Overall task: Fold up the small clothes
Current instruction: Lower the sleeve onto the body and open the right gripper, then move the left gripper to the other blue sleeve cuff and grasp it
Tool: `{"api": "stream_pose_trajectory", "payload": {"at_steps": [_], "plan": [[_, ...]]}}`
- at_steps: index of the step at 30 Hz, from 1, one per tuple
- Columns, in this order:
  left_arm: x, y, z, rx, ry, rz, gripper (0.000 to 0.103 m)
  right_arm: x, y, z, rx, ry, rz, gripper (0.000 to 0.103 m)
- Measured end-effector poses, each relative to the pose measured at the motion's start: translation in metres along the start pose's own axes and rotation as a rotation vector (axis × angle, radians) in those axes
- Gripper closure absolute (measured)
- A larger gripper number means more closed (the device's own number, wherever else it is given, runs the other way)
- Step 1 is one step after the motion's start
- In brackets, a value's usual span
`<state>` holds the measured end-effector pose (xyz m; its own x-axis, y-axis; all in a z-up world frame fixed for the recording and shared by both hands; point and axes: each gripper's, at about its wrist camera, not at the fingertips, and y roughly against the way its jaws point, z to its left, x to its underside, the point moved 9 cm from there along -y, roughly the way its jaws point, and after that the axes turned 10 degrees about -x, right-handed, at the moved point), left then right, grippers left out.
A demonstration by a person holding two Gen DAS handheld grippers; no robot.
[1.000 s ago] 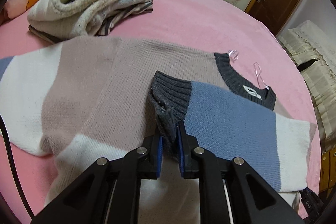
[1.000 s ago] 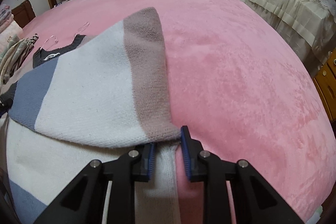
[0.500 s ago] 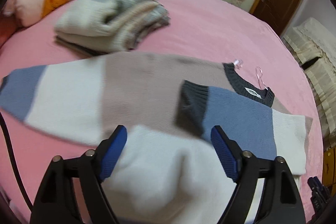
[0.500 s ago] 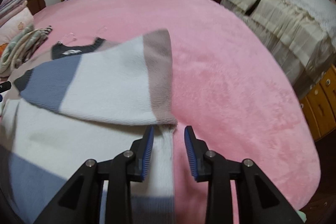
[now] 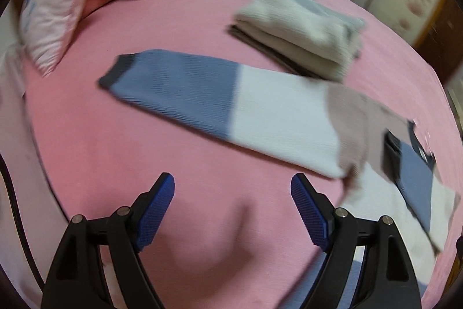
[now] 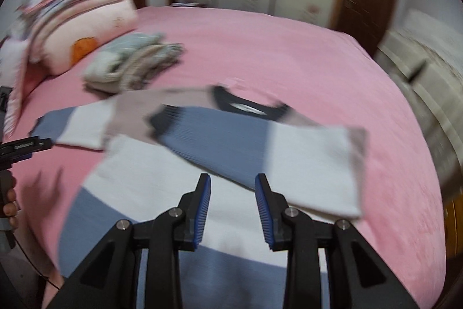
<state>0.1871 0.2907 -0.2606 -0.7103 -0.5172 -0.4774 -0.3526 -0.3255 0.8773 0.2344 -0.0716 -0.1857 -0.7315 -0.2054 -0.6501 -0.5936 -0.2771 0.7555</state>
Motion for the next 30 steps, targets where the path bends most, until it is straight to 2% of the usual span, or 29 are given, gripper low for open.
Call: {"api": "stream_pose_trajectory", "payload": {"at_steps": [6, 11, 20, 27, 30], "plan": [[-0.019, 0.003, 0.039, -0.048, 0.048, -0.025, 0.021, -0.040, -0.015, 0.083, -0.090, 0.078, -0.034, 0.071], [-0.028, 0.005, 0.051, -0.066, 0.059, -0.037, 0.021, -0.071, -0.014, 0.124, -0.135, 0.089, -0.076, 0.071], [-0.035, -0.005, 0.066, -0.073, 0.103, -0.016, 0.021, -0.101, -0.017, 0.168, -0.159, 0.133, -0.117, 0.071], [-0.046, -0.009, 0.077, -0.093, 0.103, 0.003, 0.021, -0.112, -0.022, 0.184, -0.162, 0.157, -0.124, 0.071], [-0.050, -0.016, 0.079, -0.087, 0.114, 0.044, 0.021, -0.114, -0.027, 0.186, -0.159, 0.163, -0.118, 0.071]]}}
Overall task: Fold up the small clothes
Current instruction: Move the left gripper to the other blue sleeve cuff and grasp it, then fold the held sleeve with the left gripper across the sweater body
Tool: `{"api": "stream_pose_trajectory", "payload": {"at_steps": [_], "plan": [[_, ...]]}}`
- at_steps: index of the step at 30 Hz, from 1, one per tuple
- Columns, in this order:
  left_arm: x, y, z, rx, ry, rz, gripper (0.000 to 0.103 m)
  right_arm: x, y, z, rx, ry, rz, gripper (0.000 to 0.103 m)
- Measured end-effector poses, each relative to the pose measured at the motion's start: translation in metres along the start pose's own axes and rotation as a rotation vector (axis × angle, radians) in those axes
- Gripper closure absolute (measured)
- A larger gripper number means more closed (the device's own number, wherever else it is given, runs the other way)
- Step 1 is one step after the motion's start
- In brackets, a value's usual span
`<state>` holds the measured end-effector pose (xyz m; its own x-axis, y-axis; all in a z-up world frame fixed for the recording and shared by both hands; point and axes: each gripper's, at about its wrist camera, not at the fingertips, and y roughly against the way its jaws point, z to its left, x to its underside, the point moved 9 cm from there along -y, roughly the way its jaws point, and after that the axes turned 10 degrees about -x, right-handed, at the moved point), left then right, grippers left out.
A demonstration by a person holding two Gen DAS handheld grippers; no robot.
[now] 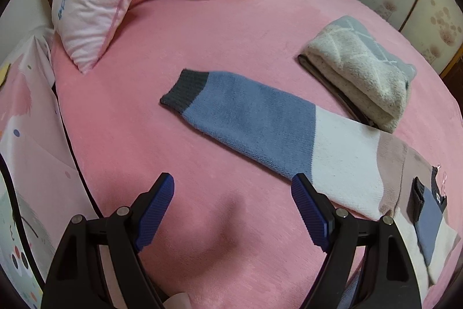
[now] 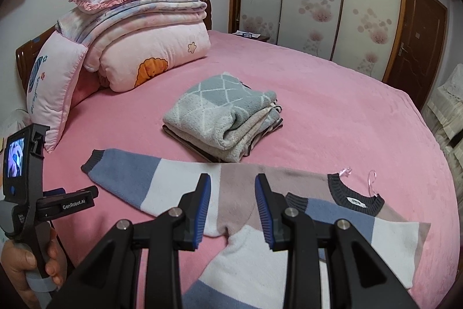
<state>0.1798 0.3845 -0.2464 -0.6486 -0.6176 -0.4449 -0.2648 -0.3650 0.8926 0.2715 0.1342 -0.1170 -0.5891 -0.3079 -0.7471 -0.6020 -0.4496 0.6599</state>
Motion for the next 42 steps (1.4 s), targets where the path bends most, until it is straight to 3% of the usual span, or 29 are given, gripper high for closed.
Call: {"api": "stream_pose_trajectory", "payload": {"at_steps": [7, 9, 12, 18, 19, 20, 21, 23, 27, 30, 36, 42], "plan": [[-0.004, -0.051, 0.014, 0.074, 0.162, 0.213, 0.022, -0.001, -0.025, -0.005, 0.003, -0.019, 0.037, 0.071], [-0.003, -0.066, 0.018, 0.098, 0.222, 0.263, 0.031, 0.002, -0.032, -0.007, -0.005, -0.031, 0.051, 0.071], [-0.005, -0.084, 0.022, 0.120, 0.298, 0.307, 0.040, 0.007, -0.042, -0.009, -0.006, -0.043, 0.066, 0.071], [-0.014, -0.105, 0.026, 0.129, 0.457, 0.342, 0.043, 0.019, -0.055, -0.010, -0.012, -0.046, 0.091, 0.071], [-0.015, -0.106, 0.025, 0.120, 0.467, 0.339, 0.047, 0.021, -0.056, -0.011, -0.010, -0.047, 0.093, 0.071], [-0.016, -0.108, 0.024, 0.115, 0.473, 0.339, 0.060, 0.023, -0.057, -0.012, -0.008, -0.049, 0.095, 0.071], [-0.016, -0.110, 0.020, 0.113, 0.471, 0.338, 0.081, 0.024, -0.058, -0.014, -0.008, -0.051, 0.097, 0.071], [-0.015, -0.114, 0.013, 0.128, 0.465, 0.340, 0.093, 0.027, -0.059, -0.018, -0.003, -0.058, 0.103, 0.071], [-0.021, -0.109, 0.011, 0.126, 0.484, 0.289, 0.097, 0.037, -0.060, -0.029, 0.015, -0.068, 0.116, 0.071], [-0.033, -0.091, 0.004, 0.126, 0.439, 0.207, 0.098, 0.043, -0.056, -0.039, 0.032, -0.074, 0.119, 0.071], [-0.052, -0.034, -0.023, 0.174, 0.340, 0.057, 0.098, 0.054, -0.046, -0.071, 0.073, -0.120, 0.119, 0.071], [-0.057, 0.048, -0.077, 0.257, 0.169, -0.108, 0.098, 0.064, -0.026, -0.102, 0.108, -0.174, 0.105, 0.071]]}}
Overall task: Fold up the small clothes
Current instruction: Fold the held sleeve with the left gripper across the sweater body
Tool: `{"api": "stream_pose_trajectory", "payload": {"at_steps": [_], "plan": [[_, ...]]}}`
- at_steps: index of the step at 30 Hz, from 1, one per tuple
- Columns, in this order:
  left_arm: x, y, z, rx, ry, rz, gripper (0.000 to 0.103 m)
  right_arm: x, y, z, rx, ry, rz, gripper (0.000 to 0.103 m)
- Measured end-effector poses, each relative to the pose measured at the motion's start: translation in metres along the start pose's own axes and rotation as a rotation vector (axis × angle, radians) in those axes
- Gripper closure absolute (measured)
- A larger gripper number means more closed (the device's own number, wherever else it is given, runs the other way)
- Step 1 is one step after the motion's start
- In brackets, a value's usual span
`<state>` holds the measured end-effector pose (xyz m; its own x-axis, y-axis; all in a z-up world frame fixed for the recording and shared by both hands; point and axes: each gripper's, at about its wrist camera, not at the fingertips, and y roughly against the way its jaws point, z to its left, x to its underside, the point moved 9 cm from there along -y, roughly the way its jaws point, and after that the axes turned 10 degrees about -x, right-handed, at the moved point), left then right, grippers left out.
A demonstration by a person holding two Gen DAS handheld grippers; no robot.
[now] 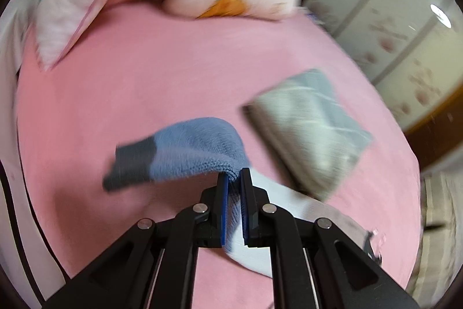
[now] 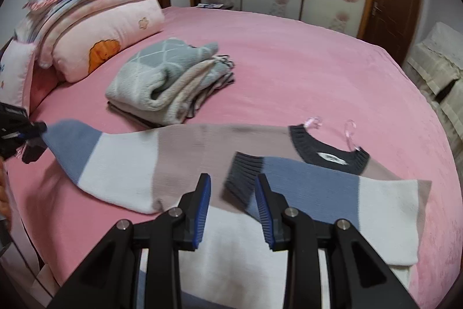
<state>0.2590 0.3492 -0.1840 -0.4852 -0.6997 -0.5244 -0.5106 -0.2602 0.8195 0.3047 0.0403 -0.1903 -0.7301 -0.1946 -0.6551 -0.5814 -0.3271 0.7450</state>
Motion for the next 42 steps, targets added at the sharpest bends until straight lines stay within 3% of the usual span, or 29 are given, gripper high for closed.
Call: {"api": "stream_pose_trajectory", "payload": {"at_steps": [3, 8, 13, 19, 25, 28, 30, 32, 35, 42], "plan": [[0.005, 0.026, -0.040, 0.045, -0.110, -0.058, 0.098, 0.006, 0.007, -0.019, 0.016, -0.028, -0.003, 0.071], [0.046, 0.068, -0.117, 0.155, -0.310, -0.126, 0.098, 0.020, 0.023, -0.059, 0.054, -0.092, -0.007, 0.071], [0.114, 0.071, -0.189, 0.273, -0.473, -0.080, 0.098, 0.040, 0.036, -0.101, 0.102, -0.150, 0.003, 0.071], [0.204, 0.040, -0.240, 0.300, -0.633, 0.016, 0.098, 0.069, 0.041, -0.148, 0.154, -0.195, 0.036, 0.071], [0.259, 0.008, -0.254, 0.255, -0.790, 0.045, 0.097, 0.093, 0.037, -0.174, 0.160, -0.246, 0.071, 0.071], [0.276, -0.006, -0.242, 0.249, -0.808, 0.098, 0.096, 0.102, 0.032, -0.177, 0.134, -0.246, 0.091, 0.071], [0.284, -0.011, -0.235, 0.272, -0.795, 0.145, 0.075, 0.104, 0.029, -0.176, 0.111, -0.246, 0.099, 0.071], [0.289, -0.014, -0.224, 0.288, -0.772, 0.174, 0.061, 0.104, 0.027, -0.171, 0.081, -0.245, 0.104, 0.071], [0.284, -0.010, -0.198, 0.269, -0.744, 0.161, 0.050, 0.101, 0.023, -0.163, 0.050, -0.225, 0.105, 0.071], [0.240, -0.010, -0.134, 0.211, -0.592, 0.147, 0.048, 0.084, 0.019, -0.144, 0.029, -0.167, 0.092, 0.063]]}}
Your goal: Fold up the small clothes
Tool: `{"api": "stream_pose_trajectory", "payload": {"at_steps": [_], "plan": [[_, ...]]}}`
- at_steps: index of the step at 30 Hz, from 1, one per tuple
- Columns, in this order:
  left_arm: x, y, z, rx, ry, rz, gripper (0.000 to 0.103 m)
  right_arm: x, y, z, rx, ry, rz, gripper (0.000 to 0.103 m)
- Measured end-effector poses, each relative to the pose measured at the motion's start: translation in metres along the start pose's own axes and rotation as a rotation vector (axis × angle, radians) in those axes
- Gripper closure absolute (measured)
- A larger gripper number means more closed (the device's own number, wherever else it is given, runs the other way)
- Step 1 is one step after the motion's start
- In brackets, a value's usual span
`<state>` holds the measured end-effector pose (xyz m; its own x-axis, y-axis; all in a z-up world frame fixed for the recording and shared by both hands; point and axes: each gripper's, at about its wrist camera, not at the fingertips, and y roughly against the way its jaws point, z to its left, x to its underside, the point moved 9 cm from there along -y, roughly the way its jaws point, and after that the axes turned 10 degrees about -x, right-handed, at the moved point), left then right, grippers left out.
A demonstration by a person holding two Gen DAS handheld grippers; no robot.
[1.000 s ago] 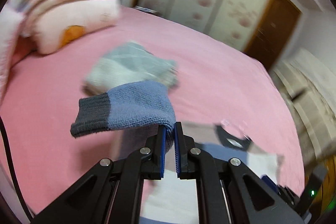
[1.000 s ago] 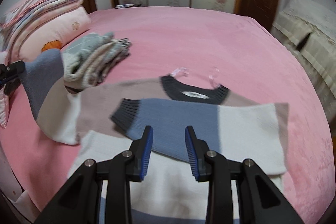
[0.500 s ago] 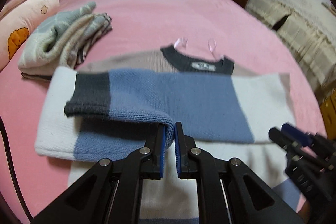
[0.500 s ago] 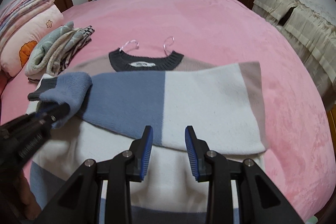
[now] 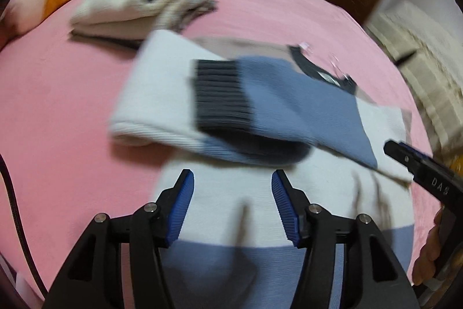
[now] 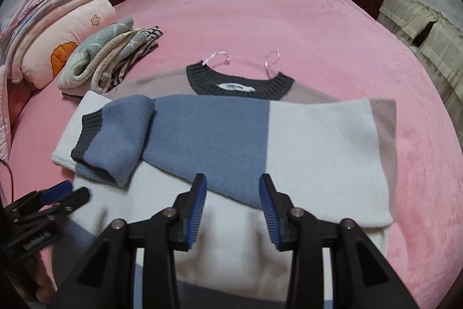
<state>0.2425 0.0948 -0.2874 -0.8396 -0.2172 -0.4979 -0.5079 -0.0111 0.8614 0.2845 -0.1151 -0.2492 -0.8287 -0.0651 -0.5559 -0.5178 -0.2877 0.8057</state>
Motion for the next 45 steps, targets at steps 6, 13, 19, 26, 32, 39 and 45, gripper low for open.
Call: {"api": "stream_pose_trajectory", "payload": {"at_steps": [6, 13, 19, 26, 32, 39, 45], "plan": [[-0.006, 0.002, 0.051, -0.056, 0.108, -0.012, 0.048, -0.010, -0.003, 0.021, -0.014, 0.038, -0.001, 0.063], [0.001, -0.007, 0.063, -0.066, 0.128, 0.012, 0.048, -0.023, 0.001, 0.036, -0.006, 0.090, -0.017, 0.063], [0.000, -0.008, 0.063, -0.068, 0.126, 0.005, 0.048, -0.026, -0.003, 0.063, -0.034, 0.157, -0.009, 0.063], [-0.010, 0.010, 0.035, -0.060, 0.014, -0.018, 0.048, -0.028, -0.002, 0.035, 0.033, 0.109, -0.010, 0.062], [-0.057, 0.020, -0.018, -0.021, -0.113, -0.070, 0.048, -0.031, 0.015, -0.018, 0.112, 0.057, -0.028, 0.062], [-0.087, 0.005, -0.033, -0.002, -0.075, -0.042, 0.048, -0.035, 0.026, -0.054, 0.142, 0.019, -0.049, 0.062], [-0.107, -0.014, -0.035, -0.035, -0.118, -0.018, 0.048, -0.043, 0.022, -0.061, 0.156, 0.011, -0.056, 0.062]]}}
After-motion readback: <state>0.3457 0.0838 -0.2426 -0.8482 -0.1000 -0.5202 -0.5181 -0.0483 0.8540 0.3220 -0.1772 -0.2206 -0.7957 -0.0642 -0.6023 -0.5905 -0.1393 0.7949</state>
